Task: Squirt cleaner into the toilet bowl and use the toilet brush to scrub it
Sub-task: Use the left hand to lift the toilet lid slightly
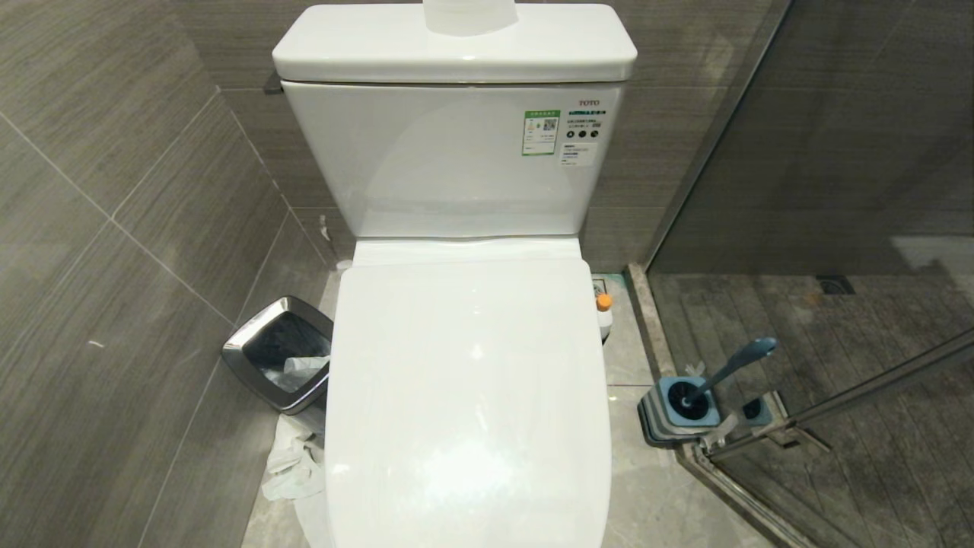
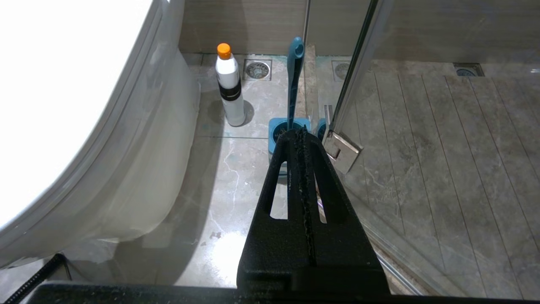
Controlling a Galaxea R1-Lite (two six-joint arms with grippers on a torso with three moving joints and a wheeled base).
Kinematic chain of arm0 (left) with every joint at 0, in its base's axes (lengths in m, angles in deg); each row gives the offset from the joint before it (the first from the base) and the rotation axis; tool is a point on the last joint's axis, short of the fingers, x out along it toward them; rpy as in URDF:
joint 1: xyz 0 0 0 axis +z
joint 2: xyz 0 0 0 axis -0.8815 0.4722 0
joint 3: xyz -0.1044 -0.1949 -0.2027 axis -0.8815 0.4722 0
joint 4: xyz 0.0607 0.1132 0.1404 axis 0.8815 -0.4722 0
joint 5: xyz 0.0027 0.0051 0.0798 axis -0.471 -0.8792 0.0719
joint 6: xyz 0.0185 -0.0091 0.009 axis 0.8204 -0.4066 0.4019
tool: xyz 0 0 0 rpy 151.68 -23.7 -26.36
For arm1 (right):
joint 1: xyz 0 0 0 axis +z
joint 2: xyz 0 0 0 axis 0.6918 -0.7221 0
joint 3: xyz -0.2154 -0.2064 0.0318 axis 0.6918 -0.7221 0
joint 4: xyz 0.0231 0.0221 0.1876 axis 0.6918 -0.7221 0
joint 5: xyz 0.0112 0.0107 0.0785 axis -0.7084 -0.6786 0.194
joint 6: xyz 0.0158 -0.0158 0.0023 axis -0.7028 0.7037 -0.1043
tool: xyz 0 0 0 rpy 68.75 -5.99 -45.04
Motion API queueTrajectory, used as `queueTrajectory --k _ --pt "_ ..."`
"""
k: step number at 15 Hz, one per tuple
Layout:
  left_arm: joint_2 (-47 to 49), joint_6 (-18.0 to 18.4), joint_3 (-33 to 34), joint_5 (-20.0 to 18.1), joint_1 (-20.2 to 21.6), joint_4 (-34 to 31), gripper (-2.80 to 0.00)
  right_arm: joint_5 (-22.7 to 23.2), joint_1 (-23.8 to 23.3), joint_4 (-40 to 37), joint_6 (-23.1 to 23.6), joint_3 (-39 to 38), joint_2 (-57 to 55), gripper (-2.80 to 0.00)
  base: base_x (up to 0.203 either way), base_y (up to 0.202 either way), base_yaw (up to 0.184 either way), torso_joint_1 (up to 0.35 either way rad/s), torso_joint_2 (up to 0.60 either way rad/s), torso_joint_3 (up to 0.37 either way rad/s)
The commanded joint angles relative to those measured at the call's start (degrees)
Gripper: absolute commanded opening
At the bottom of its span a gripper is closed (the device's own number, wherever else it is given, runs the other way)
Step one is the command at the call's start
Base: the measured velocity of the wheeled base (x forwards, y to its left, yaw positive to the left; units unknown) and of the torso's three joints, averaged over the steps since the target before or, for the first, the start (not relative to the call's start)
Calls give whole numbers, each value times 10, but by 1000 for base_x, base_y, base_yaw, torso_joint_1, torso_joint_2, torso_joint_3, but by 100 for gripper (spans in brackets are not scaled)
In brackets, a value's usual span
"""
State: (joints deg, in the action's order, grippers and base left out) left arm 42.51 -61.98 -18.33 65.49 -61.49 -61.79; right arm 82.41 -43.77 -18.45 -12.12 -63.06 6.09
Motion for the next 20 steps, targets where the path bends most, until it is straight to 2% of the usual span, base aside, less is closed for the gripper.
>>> queueTrajectory --k 1,4,8,20 --pt "0 5 -1 -3 0 -4 -280 -3 0 0 -3 -14 0 -280 0 0 0 0 0 0" --pt "0 14 -2 -5 0 -7 -280 -3 0 0 -3 -15 0 -280 0 0 0 0 0 0" --pt "0 48 -2 -8 0 -6 -280 -3 0 0 -3 -15 0 -280 0 0 0 0 0 0" --pt "0 36 -2 -11 0 -3 -280 -3 0 0 -3 -14 0 -280 0 0 0 0 0 0"
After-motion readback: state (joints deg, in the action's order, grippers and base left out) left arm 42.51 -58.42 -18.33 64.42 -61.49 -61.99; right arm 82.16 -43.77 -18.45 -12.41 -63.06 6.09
